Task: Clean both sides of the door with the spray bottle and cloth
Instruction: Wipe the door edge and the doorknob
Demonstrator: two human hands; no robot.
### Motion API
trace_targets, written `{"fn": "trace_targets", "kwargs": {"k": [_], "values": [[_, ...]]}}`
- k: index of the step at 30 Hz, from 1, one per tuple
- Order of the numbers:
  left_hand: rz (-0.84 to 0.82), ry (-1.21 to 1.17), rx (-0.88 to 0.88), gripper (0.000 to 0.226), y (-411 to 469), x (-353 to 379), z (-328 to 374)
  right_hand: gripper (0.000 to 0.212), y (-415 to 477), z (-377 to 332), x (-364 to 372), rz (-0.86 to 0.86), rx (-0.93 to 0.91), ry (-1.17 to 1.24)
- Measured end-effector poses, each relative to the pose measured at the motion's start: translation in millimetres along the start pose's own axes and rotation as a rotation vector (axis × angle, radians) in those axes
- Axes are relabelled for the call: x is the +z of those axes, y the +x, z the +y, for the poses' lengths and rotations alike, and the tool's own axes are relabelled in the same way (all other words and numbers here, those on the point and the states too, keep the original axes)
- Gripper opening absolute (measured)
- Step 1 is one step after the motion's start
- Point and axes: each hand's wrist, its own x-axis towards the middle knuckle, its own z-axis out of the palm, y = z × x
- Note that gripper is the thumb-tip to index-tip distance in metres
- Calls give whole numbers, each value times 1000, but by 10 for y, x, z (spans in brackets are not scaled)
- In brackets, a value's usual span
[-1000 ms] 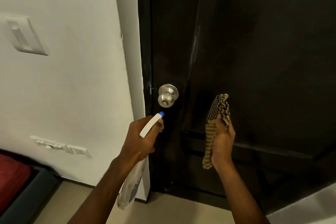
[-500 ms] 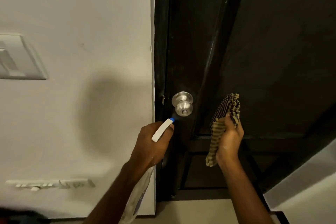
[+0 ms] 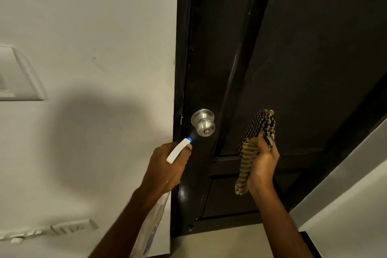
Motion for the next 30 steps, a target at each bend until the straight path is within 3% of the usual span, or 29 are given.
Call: {"fn": "trace_targets", "kwargs": {"k": [4, 8, 10, 12, 13, 16, 19, 21, 23, 26, 28, 29, 30], "values": [[-5, -25, 47, 17, 18, -35, -70, 31, 104, -55, 12, -40, -16, 15], [87, -13, 64, 20, -30, -11, -5, 29, 123, -83, 136, -91, -22, 1], [124, -7, 99, 23, -12, -72, 56, 32, 111, -81, 272, -131, -101, -27], [148, -21, 173, 11, 37, -193, 87, 38, 85, -47, 468, -174, -277, -95], [145, -28, 216, 7, 59, -252, 120, 41, 85, 9, 574, -196, -390, -167], [144, -43, 317, 29, 132, -405, 249, 48, 134, 317, 832, -280, -721, -610], [158, -19, 310, 19, 279, -544, 355, 43, 245, 711, 923, -378, -1038, -1137], [103, 1, 320, 27, 375, -622, 393, 41, 315, 855, 896, -380, -1108, -1270], [37, -53, 327, 28, 432, -667, 430, 41, 317, 896, 904, -285, -1041, -1258], [-68, -113, 410, 49, 451, -711, 503, 38, 220, 930, 1089, 12, -624, -911], [-97, -71, 500, 35, 490, -720, 575, 37, 151, 881, 1223, 177, -310, -580], [-106, -56, 536, 13, 529, -731, 597, 36, 130, 848, 1241, 199, -256, -569], [-88, -75, 501, 26, 590, -749, 589, 36, 140, 827, 1217, 174, -304, -667]]}}
